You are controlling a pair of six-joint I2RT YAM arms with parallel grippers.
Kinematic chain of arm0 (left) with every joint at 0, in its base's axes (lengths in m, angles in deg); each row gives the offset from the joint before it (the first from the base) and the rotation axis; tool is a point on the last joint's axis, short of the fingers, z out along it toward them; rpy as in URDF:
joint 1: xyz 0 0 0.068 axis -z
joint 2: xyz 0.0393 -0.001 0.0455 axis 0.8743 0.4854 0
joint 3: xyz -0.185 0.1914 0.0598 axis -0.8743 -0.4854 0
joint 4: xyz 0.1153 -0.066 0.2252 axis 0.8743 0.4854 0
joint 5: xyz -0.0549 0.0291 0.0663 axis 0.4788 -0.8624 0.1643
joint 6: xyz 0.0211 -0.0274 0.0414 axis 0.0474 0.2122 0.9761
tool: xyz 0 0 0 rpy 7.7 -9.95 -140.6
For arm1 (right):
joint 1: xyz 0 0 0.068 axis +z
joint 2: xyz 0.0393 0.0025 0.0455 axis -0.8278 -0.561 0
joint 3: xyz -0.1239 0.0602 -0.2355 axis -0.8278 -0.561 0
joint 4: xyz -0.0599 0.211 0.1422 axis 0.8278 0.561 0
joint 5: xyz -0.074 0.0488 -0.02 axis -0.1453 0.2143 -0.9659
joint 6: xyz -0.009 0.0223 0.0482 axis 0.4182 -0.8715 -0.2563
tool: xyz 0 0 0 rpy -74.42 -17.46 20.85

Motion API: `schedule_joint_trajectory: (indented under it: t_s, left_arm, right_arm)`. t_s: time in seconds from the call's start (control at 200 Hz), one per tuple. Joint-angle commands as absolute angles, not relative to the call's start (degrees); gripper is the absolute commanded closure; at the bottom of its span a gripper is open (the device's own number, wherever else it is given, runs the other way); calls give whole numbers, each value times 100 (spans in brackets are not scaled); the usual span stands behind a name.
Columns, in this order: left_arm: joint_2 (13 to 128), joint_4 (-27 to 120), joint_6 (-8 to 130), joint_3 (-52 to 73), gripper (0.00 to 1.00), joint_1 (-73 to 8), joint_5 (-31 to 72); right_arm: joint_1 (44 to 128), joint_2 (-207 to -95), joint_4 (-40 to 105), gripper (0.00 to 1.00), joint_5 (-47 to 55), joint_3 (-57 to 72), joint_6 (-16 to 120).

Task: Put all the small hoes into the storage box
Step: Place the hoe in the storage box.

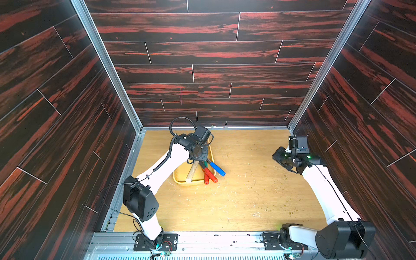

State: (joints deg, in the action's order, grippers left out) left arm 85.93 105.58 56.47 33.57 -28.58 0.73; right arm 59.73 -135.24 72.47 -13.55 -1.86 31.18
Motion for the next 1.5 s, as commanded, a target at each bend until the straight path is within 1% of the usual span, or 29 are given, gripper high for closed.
schedule_joint_trajectory:
  t_s: [0.0, 0.316, 0.827, 1.002, 1.057, 1.498]
  left_arm:
    - [8306, 10110, 5946, 3174, 81, -2956, 374]
    - [8343, 10060, 6245, 2778, 81, -3346, 707]
    - [8514, 9582, 6571, 2403, 81, -3479, 778]
    - [8701, 9604, 6744, 2340, 81, -3482, 523]
    - [8921, 9671, 6768, 2384, 81, -3476, 424]
    - [9285, 9572, 6742, 2183, 81, -3485, -368]
  right_arm:
    - [6023, -13602, 7249, 63, -1429, 14, 3074]
    - [6110, -13717, 7245, 63, -1446, 117, 3076]
    - [6264, -13814, 7227, 63, -1482, 200, 3077]
    - [6334, -13860, 7210, 63, -1489, 218, 3083]
    - [6348, -13886, 7211, 63, -1495, 235, 3080]
    - [6494, -13941, 7139, 63, -1536, 222, 3100]
